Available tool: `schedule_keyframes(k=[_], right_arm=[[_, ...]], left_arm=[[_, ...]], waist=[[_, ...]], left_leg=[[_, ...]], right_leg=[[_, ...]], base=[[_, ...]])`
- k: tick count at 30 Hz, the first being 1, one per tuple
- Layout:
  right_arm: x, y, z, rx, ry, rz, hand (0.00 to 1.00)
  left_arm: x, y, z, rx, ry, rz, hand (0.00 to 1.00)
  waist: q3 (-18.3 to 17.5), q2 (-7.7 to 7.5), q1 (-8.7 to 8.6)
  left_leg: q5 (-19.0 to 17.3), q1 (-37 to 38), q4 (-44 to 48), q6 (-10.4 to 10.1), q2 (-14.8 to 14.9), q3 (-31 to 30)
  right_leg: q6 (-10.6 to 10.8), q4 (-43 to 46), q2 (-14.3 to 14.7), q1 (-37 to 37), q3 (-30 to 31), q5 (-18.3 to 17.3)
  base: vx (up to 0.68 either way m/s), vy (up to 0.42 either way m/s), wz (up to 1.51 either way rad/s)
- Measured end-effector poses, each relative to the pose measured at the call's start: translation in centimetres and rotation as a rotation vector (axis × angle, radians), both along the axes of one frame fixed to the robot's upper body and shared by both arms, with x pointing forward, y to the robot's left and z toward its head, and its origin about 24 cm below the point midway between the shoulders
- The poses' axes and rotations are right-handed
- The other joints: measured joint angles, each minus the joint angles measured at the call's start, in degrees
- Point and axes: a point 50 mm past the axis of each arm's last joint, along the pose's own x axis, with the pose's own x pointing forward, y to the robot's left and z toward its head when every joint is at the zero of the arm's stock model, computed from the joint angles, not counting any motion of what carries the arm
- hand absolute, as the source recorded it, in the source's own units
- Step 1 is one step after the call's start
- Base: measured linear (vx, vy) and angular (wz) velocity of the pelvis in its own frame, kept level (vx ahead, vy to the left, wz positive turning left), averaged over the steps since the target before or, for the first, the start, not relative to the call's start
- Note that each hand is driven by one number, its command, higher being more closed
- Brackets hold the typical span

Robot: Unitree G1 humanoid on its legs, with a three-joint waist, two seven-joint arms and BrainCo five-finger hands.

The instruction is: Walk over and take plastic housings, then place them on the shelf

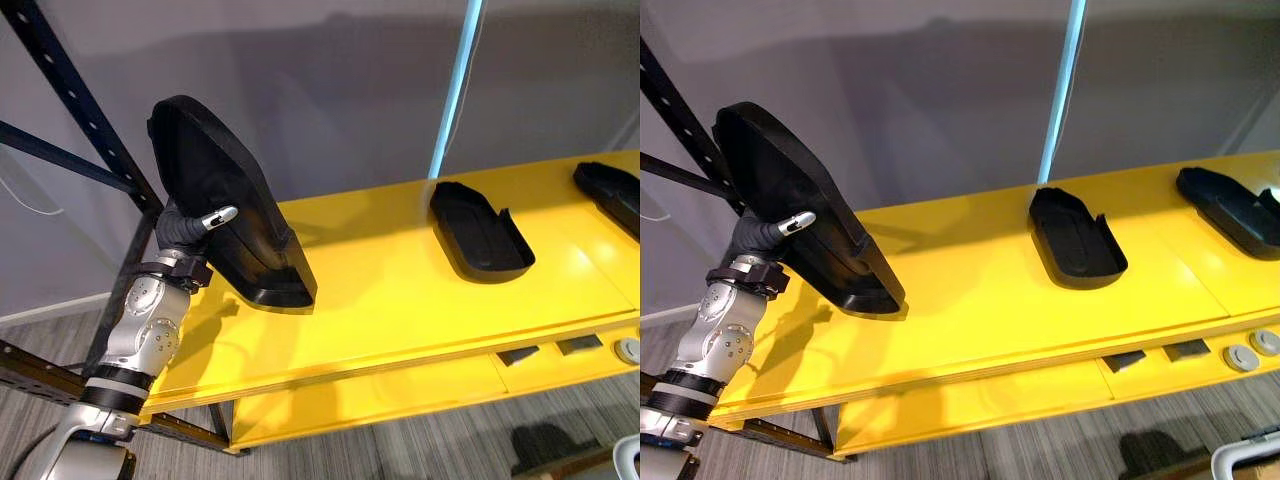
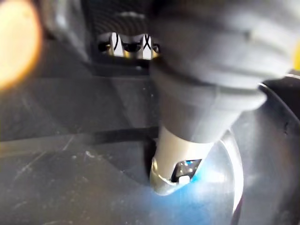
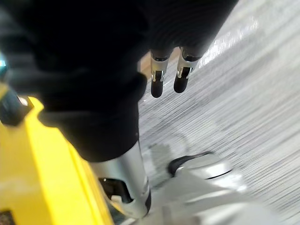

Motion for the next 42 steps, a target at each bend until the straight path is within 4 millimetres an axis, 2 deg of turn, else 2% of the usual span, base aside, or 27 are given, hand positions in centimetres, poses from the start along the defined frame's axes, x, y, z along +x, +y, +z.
schedule_keyframes(k=[6, 11, 14, 15, 20, 21, 24, 30, 31, 35, 42], right_arm=[[0.3, 0.0, 0.0, -0.005, 0.007, 0.039, 0.0], [1.8, 0.0, 0.2, -0.009, -0.011, 0.093, 0.0], [2.6, 0.1, 0.4, -0.013, -0.019, 0.13, 0.0], [2.9, 0.1, 0.4, -0.013, -0.019, 0.136, 0.0], [3.5, 0.1, 0.5, -0.018, -0.023, 0.17, 0.0], [3.7, 0.1, 0.5, -0.016, -0.03, 0.17, 0.0], [4.6, 0.5, 0.6, -0.009, -0.05, 0.189, 0.0], [5.3, 0.7, 0.8, 0.018, -0.08, 0.174, 0.0], [5.3, 0.7, 0.8, 0.02, -0.082, 0.174, 0.0], [5.8, 1.1, 0.8, 0.043, -0.099, 0.162, 0.0], [6.2, 1.2, 0.8, 0.054, -0.106, 0.162, 0.0]], left_arm=[[1.8, 1.3, 0.2, 0.004, 0.082, 0.12, 1.0], [2.7, 3.4, -0.1, 0.04, 0.176, 0.236, 1.0], [3.2, 3.8, 0.2, 0.053, 0.202, 0.267, 1.0], [3.6, 3.8, 1.3, 0.059, 0.184, 0.276, 1.0], [4.2, 3.5, 3.7, 0.104, 0.146, 0.282, 1.0], [4.4, 3.5, 4.8, 0.12, 0.125, 0.283, 1.0], [4.4, 3.9, 6.3, 0.171, 0.103, 0.294, 1.0], [4.5, 4.1, 9.7, 0.336, 0.052, 0.337, 1.0], [4.5, 4.1, 9.9, 0.349, 0.049, 0.342, 0.0], [3.9, 5.3, 11.3, 0.44, 0.027, 0.418, 0.0], [3.7, 5.9, 11.5, 0.435, 0.027, 0.456, 0.0]], waist=[[3.32, 0.05, -0.16], [7.3, 0.11, -1.24], [8.57, 0.09, -1.42], [8.8, 0.06, -1.4], [10.17, -0.21, -1.51], [10.75, -0.4, -1.6], [11.78, -1.07, -2.8], [13.27, -1.65, -3.14], [13.36, -1.73, -3.12], [14.29, -2.45, -3.27], [14.59, -2.65, -4.1]], left_leg=[[2.21, -2.33, -1.52, 0.61, -0.85, -0.6], [4.67, -3.95, -3.52, 0.7, -0.91, -1.32], [5.07, -4.55, -3.67, 0.75, -0.9, -1.15], [5.38, -5.07, -3.84, 0.73, -0.9, -1.11], [5.77, -6.29, -4.16, 1.1, -0.95, -0.08], [5.87, -6.43, -4.26, 1.23, -0.99, 0.08], [5.88, -6.55, -4.26, 1.25, -1.06, 0.22], [5.9, -7.6, -4.27, 1.28, -1.11, 1.63], [5.9, -7.63, -4.27, 1.28, -1.09, 1.81], [5.89, -8.17, -4.3, 1.28, -0.97, 3.36], [5.88, -8.11, -4.3, 1.28, -0.93, 3.55]], right_leg=[[-0.28, -0.87, -0.48, -2.28, -0.49, 1.49], [-0.61, -0.84, -0.35, -4.53, -1.12, 2.61], [-0.86, -0.82, -0.27, -5.35, -0.89, 3.04], [-0.91, -0.81, -0.23, -5.94, -0.82, 3.26], [-0.85, -0.79, -0.12, -7.74, 0.46, 3.84], [-0.75, -0.8, -0.11, -7.99, 0.66, 4.12], [-0.76, -0.78, -0.13, -8.24, 0.92, 4.2], [-0.89, -0.74, 0.03, -10.09, 2.48, 4.69], [-0.91, -0.73, 0.08, -10.25, 2.71, 4.71], [-0.94, -0.73, 0.47, -11.81, 4.73, 5.26], [-0.89, -0.76, 0.58, -11.97, 5.3, 5.59]], base=[[-0.07, 0.021, 0.07], [-0.09, -0.005, 0.07], [-0.07, -0.001, -0.04], [-0.06, -0.001, -0.01], [-0.05, 0.002, -0.11], [-0.03, 0.006, -0.06], [-0.02, 0.006, -0.04], [-0.03, 0.013, -0.11], [-0.03, 0.011, -0.17], [-0.03, 0.008, -0.21], [-0.01, 0.006, -0.04]])
